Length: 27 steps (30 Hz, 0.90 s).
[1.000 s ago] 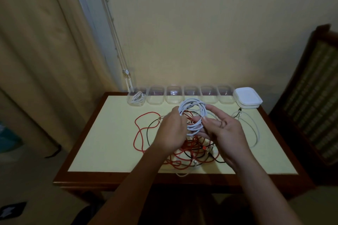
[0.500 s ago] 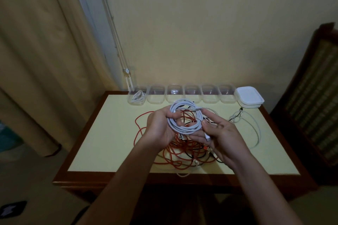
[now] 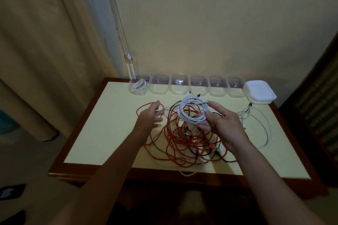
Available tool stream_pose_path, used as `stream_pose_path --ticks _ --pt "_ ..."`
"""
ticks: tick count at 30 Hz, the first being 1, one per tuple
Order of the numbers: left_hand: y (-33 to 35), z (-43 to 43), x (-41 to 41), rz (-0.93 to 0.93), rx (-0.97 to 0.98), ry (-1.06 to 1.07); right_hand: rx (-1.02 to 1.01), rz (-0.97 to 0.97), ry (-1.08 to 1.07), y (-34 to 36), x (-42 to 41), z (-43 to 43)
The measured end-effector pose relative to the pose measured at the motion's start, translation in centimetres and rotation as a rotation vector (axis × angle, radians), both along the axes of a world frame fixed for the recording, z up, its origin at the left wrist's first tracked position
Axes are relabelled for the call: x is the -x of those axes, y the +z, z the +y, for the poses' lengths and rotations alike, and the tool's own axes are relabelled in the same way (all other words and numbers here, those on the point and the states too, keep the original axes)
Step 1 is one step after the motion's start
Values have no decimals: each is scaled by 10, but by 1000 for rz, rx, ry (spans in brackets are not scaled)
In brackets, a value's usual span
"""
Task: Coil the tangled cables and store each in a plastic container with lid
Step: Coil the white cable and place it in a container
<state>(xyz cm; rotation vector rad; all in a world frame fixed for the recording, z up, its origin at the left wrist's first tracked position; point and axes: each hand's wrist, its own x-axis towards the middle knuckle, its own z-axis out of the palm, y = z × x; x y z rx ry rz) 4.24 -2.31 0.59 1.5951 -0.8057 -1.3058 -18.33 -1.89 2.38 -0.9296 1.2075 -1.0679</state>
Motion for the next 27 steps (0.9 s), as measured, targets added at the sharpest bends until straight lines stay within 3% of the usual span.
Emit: stream_pose_path --ticks 4,10,15,20,27 --pt "-50 -22 -45 -584 1 -68 -4 95 -42 -17 -9 -39" --pt "-131 -44 -109 -764 -128 -27 68 372 -15 -52 -31 -110" --pt "-182 -51 -126 -1262 -50 -254 227 615 33 -79 -60 -178" --pt "-189 -80 -136 -1415 -60 -314 379 789 123 -94 -104 -246" --pt "-190 -110 -141 -1397 -61 -328 556 1084 255 -99 -155 -313"
